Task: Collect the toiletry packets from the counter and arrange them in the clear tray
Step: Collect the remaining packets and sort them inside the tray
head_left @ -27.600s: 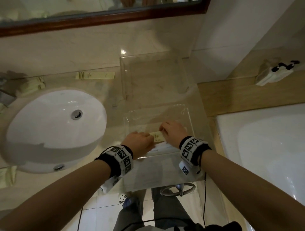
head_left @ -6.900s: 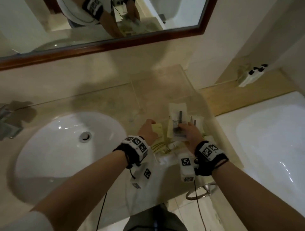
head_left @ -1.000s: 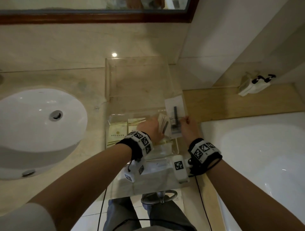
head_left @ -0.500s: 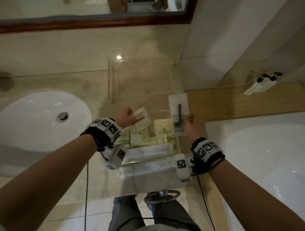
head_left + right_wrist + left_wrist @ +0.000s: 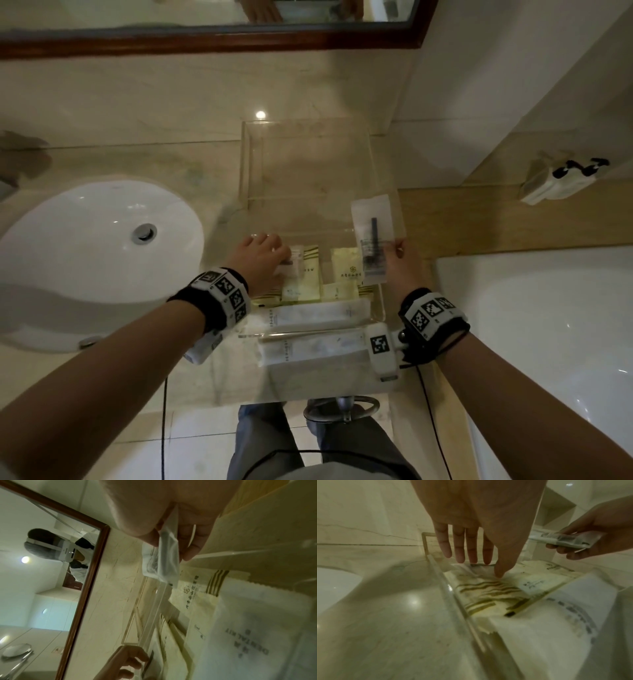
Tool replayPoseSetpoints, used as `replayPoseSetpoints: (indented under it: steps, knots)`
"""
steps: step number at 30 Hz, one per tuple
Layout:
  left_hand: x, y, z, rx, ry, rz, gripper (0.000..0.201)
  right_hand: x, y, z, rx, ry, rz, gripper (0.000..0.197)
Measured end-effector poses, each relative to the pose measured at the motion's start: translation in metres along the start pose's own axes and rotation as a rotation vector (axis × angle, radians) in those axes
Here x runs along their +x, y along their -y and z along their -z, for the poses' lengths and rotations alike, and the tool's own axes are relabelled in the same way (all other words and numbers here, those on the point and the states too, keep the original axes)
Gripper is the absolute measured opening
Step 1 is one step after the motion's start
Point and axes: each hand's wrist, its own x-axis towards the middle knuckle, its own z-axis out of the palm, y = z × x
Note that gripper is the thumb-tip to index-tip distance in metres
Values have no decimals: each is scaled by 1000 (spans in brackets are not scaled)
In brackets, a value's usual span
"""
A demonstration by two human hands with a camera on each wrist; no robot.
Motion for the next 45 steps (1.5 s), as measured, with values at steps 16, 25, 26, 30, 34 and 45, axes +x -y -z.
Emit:
replayPoseSetpoints:
  steps: [16,25,26,30,34,45]
  knots:
    - [27,-26,29,-1129,-8,515,40,-20,21,-36,-247,245,102,25]
    - [-1,-1,8,-1090,106,616,39,-27,2,-39,-699,277,198,33]
    - [-2,-1,7,-1083,124,611,41,-27,2,-42,-735,299,194,35]
    - [-1,-11,10,-1127,106,567,33,-29,1,-50,-780,327,247,35]
    - [6,-20,14,-1118,41,571,17,-28,-3,-48,-734,287,283,32]
    - [21,-32,8,-1038,108,613,49,-22,-11,-43,-631,278,280,31]
